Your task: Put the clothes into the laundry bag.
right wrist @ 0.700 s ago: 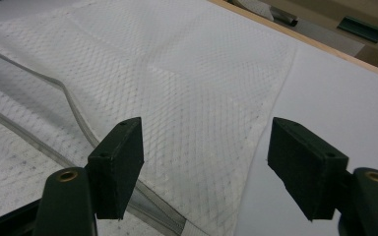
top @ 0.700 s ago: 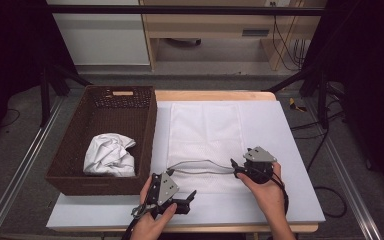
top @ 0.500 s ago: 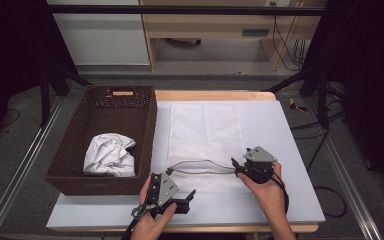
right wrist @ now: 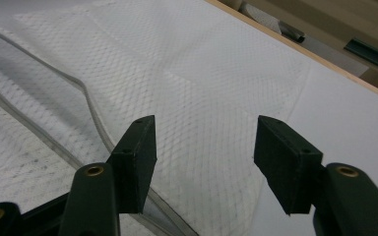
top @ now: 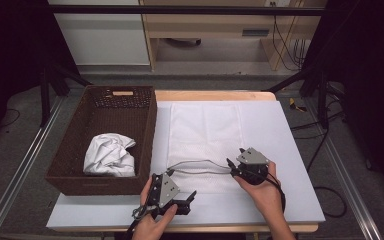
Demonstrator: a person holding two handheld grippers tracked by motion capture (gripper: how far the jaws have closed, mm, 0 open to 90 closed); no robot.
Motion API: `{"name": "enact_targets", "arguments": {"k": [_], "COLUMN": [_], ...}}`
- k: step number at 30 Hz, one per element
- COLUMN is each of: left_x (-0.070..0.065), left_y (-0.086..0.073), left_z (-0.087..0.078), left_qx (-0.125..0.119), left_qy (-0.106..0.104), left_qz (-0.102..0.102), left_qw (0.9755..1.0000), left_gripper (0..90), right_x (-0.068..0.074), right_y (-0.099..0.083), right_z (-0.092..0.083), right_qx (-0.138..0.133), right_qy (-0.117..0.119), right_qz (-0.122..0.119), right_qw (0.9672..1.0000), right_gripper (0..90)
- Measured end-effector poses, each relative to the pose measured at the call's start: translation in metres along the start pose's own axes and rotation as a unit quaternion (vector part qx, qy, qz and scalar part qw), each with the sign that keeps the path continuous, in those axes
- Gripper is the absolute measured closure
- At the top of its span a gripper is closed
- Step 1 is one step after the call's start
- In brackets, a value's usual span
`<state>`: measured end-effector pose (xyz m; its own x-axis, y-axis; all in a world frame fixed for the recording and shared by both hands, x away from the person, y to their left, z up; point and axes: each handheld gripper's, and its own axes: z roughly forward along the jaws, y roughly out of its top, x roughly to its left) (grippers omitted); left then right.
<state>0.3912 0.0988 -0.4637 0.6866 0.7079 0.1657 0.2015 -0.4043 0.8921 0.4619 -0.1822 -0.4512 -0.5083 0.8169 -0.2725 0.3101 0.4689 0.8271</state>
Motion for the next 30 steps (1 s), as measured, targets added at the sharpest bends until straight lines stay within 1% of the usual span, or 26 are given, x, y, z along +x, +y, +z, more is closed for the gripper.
{"name": "enact_targets", "arguments": {"k": [1,2,3,4,5,7,8,9,10,11,12,14,16,17,19,21,22,23,26,28,29,30], "left_x": [0.000,0.000,0.001,0.002,0.002,0.003,0.004,0.005,0.005,0.005,0.005,0.005,0.005,0.005,0.005,0.005,0.006,0.006,0.007,0.007,0.007,0.007], "left_y": [0.000,0.000,0.000,0.000,0.000,-0.001,-0.001,-0.001,-0.001,0.000,0.000,-0.001,-0.001,-0.002,-0.002,-0.002,-0.002,-0.002,-0.001,0.000,-0.001,-0.001], "left_z": [0.000,0.000,-0.001,-0.001,-0.002,-0.002,-0.002,-0.002,-0.002,-0.002,-0.001,-0.001,-0.001,-0.001,-0.001,-0.001,-0.001,-0.001,-0.001,-0.001,-0.001,-0.001], "left_qx": [0.000,0.000,0.000,-0.002,-0.002,-0.001,-0.001,-0.002,-0.003,-0.003,-0.003,-0.001,-0.002,0.000,0.000,0.003,0.008,0.008,0.005,0.007,0.010,0.011], "left_qy": [-0.001,-0.001,-0.001,-0.001,-0.001,-0.001,0.000,0.001,0.001,0.000,-0.001,-0.005,-0.007,-0.007,-0.009,-0.013,-0.018,-0.019,-0.020,-0.022,-0.024,-0.025], "left_qz": [-0.002,-0.002,-0.003,-0.006,-0.008,-0.014,-0.015,-0.017,-0.018,-0.018,-0.019,-0.022,-0.027,-0.027,-0.029,-0.035,-0.042,-0.044,-0.050,-0.051,-0.051,-0.052], "left_qw": [1.0000,1.0000,1.0000,1.0000,1.0000,0.9999,0.9999,0.9999,0.9998,0.9998,0.9998,0.9998,0.9996,0.9996,0.9995,0.9993,0.9989,0.9988,0.9985,0.9984,0.9984,0.9982], "left_gripper": [7.0,7.0,7.0,7.0,7.0,7.0,7.0,7.0,7.0,7.0,7.0,7.0,7.0,7.0,7.0,7.0,7.0,7.0,7.0,6.8,6.7,6.7], "right_x": [0.002,0.002,0.004,0.006,0.009,0.012,0.012,0.013,0.014,0.016,0.016,0.018,0.020,0.023,0.023,0.024,0.025,0.026,0.028,0.030,0.031,0.031], "right_y": [0.001,0.001,0.003,0.004,0.005,0.006,0.006,0.006,0.007,0.007,0.007,0.007,0.006,0.006,0.006,0.006,0.005,0.005,0.004,0.004,0.004,0.004], "right_z": [-0.001,-0.001,-0.002,-0.002,-0.003,-0.001,-0.001,0.001,0.001,0.002,0.002,0.004,0.006,0.009,0.010,0.013,0.014,0.017,0.020,0.024,0.027,0.027], "right_qx": [-0.008,-0.008,-0.014,-0.019,-0.021,-0.021,-0.021,-0.020,-0.019,-0.020,-0.020,-0.016,-0.011,-0.003,-0.001,0.007,0.011,0.018,0.021,0.031,0.038,0.038], "right_qy": [0.000,0.000,-0.002,-0.002,0.002,0.005,0.005,0.006,0.009,0.014,0.014,0.027,0.036,0.047,0.050,0.058,0.062,0.065,0.075,0.077,0.076,0.076], "right_qz": [-0.011,-0.011,-0.022,-0.026,-0.030,-0.043,-0.043,-0.049,-0.052,-0.061,-0.061,-0.072,-0.078,-0.083,-0.086,-0.087,-0.086,-0.085,-0.085,-0.091,-0.093,-0.093], "right_qw": [0.9999,0.9999,0.9997,0.9995,0.9993,0.9989,0.9989,0.9986,0.9984,0.9978,0.9978,0.9969,0.9962,0.9955,0.9950,0.9945,0.9943,0.9941,0.9933,0.9924,0.9920,0.9920], "right_gripper": [43.5,43.5,43.4,43.2,43.3,43.4,43.4,43.5,43.6,43.2,43.2,42.8,42.8,43.1,43.6,48.0,49.9,51.5,53.1,54.2,56.3,56.3]}}
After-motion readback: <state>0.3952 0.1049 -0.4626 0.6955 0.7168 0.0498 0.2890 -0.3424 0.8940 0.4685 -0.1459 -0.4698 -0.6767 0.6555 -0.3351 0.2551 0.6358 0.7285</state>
